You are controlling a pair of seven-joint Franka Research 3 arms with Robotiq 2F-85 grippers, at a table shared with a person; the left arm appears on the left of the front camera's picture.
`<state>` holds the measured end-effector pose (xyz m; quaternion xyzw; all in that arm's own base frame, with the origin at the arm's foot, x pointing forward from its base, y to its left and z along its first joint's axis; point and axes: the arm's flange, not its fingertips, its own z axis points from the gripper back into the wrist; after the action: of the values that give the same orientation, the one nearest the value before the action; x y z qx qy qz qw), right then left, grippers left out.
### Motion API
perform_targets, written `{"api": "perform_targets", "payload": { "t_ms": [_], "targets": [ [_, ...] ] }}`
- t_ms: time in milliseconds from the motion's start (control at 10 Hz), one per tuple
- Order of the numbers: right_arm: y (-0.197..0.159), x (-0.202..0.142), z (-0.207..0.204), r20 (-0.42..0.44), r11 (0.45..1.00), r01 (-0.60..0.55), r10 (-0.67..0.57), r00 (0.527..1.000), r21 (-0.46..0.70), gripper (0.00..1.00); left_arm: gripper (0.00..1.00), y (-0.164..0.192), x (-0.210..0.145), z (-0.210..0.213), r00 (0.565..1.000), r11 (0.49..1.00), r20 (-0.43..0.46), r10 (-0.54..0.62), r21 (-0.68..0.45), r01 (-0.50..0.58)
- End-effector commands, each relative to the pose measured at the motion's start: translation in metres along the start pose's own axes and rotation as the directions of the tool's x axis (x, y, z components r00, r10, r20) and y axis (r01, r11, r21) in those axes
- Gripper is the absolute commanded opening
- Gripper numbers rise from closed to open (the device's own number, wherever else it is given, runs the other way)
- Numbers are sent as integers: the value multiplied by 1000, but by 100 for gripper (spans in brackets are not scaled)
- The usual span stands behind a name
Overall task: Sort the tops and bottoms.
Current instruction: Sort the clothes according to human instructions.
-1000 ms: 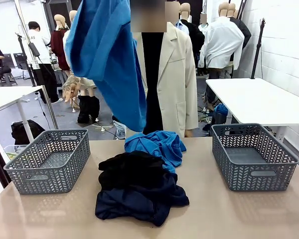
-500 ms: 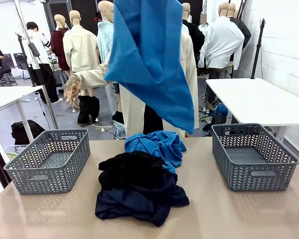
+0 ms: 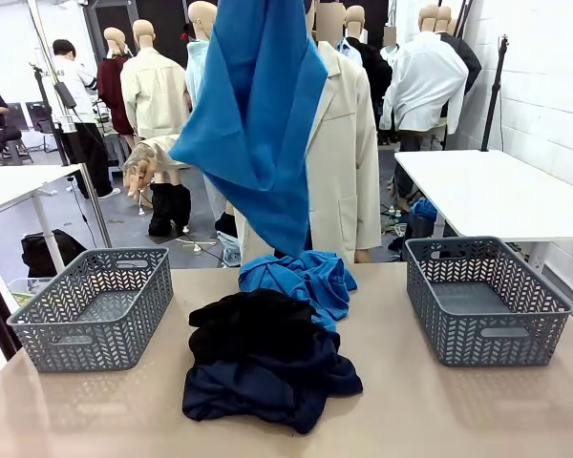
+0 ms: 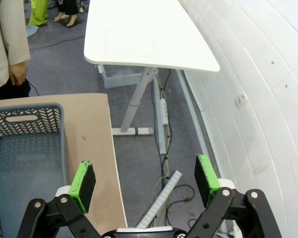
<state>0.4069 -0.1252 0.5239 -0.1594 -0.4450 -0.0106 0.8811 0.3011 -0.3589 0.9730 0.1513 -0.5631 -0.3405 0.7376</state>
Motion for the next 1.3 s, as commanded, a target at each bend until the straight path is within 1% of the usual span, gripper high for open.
{"api": "perform_targets", "payload": {
  "t_ms": [0, 100, 300, 400, 500, 600, 700, 800, 900, 1000, 1100, 1200],
  "targets": [
    [2, 1, 0, -3, 1000, -12, 12, 1000, -1, 100, 0, 37, -48, 1, 996, 996, -66, 60, 68, -56],
    [2, 1, 0, -3, 1000, -12, 12, 1000, -1, 100, 0, 53, -72, 8, 990, 990, -110, 86, 123, -73],
    [2, 1, 0, -3, 1000, -12, 12, 1000, -1, 100, 0, 94, -104, 20, 984, 966, -146, 102, 249, -63],
    [2, 1, 0, -3, 1000, -12, 12, 1000, -1, 100, 0, 114, -119, 30, 981, 953, -160, 113, 298, -61],
    [2, 1, 0, -3, 1000, -12, 12, 1000, -1, 100, 0, 125, -138, 38, 975, 946, -192, 116, 321, -49],
    [2, 1, 0, -3, 1000, -12, 12, 1000, -1, 100, 0, 134, -157, 41, 970, 938, -211, 119, 343, -40],
    [2, 1, 0, -3, 1000, -12, 12, 1000, -1, 100, 0, 137, -174, 44, 962, 932, -228, 152, 357, -62],
    [2, 1, 0, -3, 1000, -12, 12, 1000, -1, 100, 0, 138, -186, 49, 956, 928, -223, 189, 358, -100],
    [2, 1, 0, -3, 1000, -12, 12, 1000, -1, 100, 0, 138, -201, 52, 948, 915, -228, 223, 384, -123],
    [2, 1, 0, -3, 1000, -12, 12, 1000, -1, 100, 0, 137, -212, 50, 933, 909, -232, 276, 377, -176],
    [2, 1, 0, -3, 1000, -12, 12, 1000, -1, 100, 0, 144, -181, 47, 943, 927, -266, 200, 364, -94],
    [2, 1, 0, -3, 1000, -12, 12, 1000, -1, 100, 0, 144, -181, 47, 943, 927, -266, 200, 364, -94]
  ]
}}
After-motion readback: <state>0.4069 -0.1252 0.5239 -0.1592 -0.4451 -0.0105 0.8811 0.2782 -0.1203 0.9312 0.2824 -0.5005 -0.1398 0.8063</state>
